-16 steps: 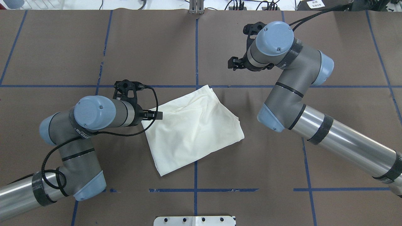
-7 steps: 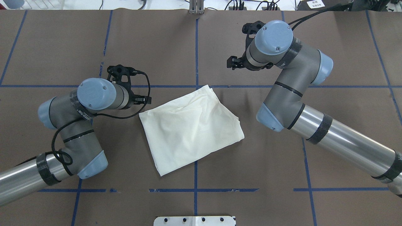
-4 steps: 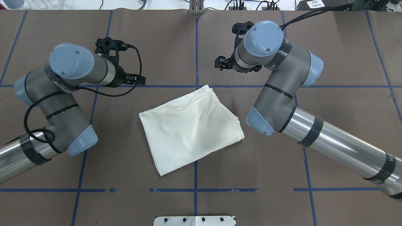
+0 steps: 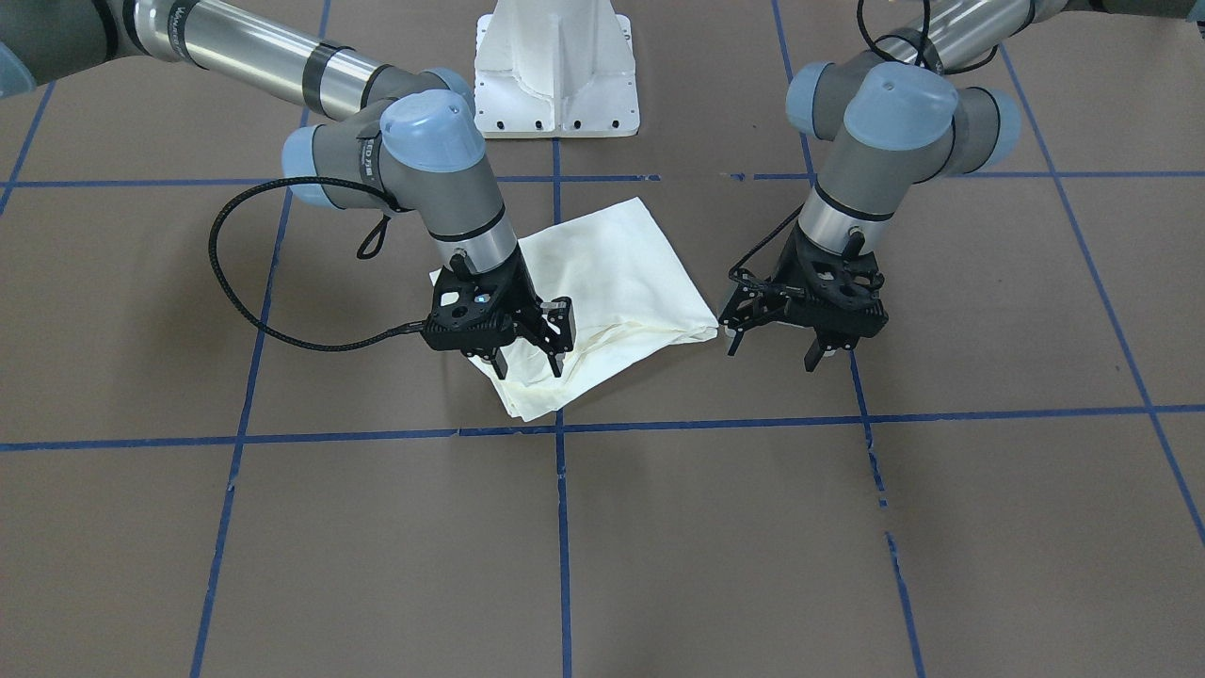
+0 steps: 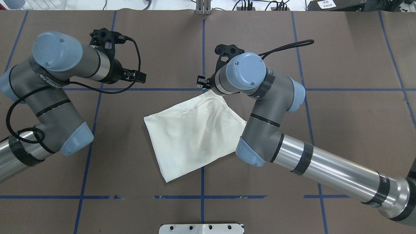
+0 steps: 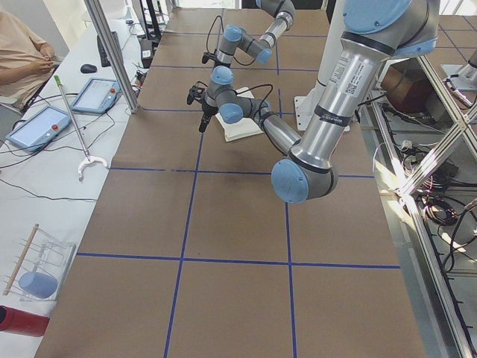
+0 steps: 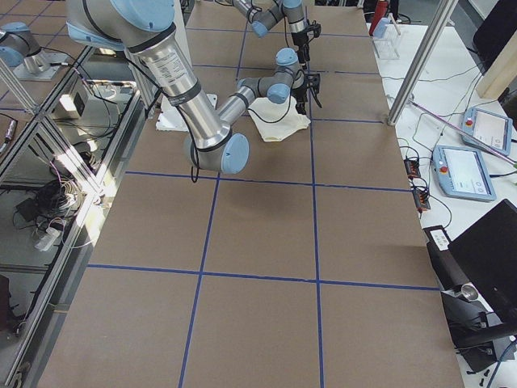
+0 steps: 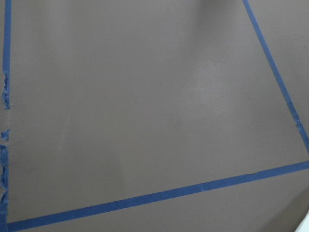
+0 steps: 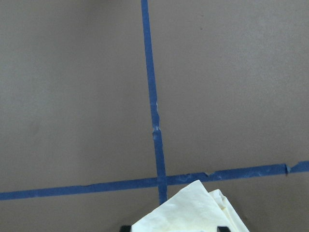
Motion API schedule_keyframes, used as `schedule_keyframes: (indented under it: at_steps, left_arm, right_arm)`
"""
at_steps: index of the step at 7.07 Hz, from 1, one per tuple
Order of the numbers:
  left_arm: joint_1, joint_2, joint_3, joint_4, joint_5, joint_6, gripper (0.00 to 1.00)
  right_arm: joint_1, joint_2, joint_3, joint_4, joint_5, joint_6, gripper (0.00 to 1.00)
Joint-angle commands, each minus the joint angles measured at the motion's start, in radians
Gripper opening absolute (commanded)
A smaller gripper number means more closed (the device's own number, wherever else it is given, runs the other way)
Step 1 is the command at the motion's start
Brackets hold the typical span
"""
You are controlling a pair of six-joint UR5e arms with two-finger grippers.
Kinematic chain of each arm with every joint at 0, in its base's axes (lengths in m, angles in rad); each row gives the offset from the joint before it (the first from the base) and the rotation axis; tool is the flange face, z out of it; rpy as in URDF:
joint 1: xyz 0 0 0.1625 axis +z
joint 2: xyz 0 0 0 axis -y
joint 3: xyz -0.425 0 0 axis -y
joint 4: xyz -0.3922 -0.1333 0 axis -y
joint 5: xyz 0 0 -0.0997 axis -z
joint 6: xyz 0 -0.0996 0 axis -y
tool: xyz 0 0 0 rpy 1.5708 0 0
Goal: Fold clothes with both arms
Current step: 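Grasp the shirt's far corner with the right gripper and drag it to square the bundle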
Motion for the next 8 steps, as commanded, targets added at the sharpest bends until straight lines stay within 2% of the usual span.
schedule_keyframes:
  at_steps: [1, 4, 5, 6, 8]
  left_arm:
    - [0.001, 0.001, -0.001, -0.001, 0.000, 0.000, 1.00]
    - [0.001, 0.003, -0.001, 0.000, 0.000, -0.006, 1.00]
    - [0.001, 0.003, -0.001, -0.001, 0.000, -0.006, 1.00]
    - [0.001, 0.003, -0.001, -0.001, 0.000, -0.008, 1.00]
    - [0.003, 0.003, -0.001, -0.001, 0.000, -0.011, 1.00]
  right_arm:
    - [-0.014, -0.003, -0.044, 0.009, -0.027, -0.037, 0.66]
    - [-0.043, -0.012, -0.063, 0.009, -0.033, -0.051, 0.66]
    - [-0.049, -0.010, -0.064, 0.009, -0.059, -0.051, 0.65]
    - [-0.049, -0.009, -0.064, 0.009, -0.064, -0.051, 0.57]
    - [-0.049, -0.021, -0.063, 0.005, -0.066, -0.053, 0.04]
